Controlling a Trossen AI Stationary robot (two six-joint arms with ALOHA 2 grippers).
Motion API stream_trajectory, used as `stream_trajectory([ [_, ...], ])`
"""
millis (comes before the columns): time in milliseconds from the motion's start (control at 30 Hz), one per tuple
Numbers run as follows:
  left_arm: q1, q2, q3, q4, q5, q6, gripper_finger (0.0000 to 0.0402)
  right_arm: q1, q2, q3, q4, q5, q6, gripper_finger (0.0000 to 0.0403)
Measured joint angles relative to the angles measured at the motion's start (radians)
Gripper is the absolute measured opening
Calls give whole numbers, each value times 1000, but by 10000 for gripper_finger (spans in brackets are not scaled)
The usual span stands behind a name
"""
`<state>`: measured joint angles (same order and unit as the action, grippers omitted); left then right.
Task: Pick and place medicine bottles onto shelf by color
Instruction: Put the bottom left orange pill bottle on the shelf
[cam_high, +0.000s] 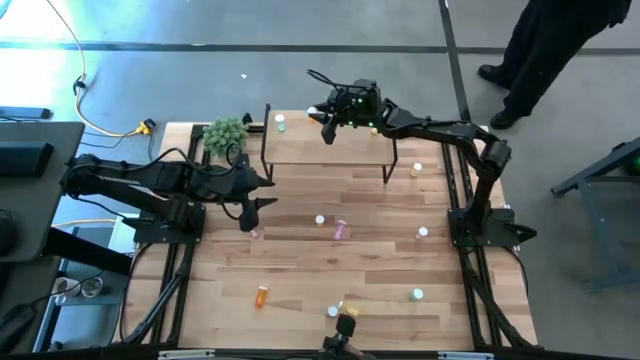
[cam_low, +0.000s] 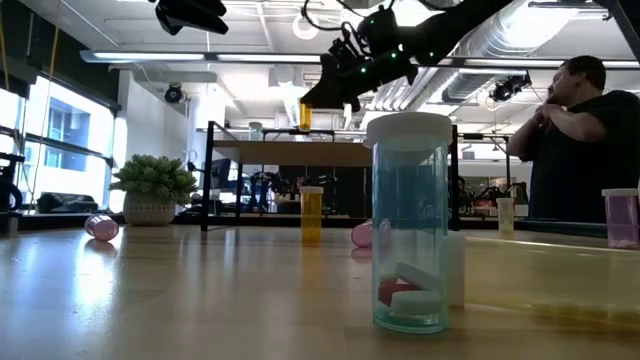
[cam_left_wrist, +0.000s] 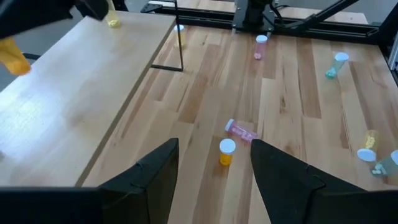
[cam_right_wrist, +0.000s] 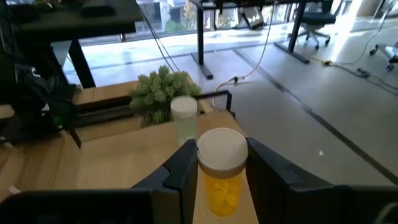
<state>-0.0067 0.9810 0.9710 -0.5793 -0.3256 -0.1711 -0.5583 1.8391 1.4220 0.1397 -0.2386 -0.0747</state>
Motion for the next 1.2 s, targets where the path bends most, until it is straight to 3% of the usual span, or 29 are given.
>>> stream_trajectory([
  [967, 0, 0, 0, 0, 0, 0, 188, 3, 75, 0, -10, 0, 23, 102],
  [1200, 0, 1, 0, 0, 0, 0, 188, 3, 75, 0, -10, 0, 16, 122],
])
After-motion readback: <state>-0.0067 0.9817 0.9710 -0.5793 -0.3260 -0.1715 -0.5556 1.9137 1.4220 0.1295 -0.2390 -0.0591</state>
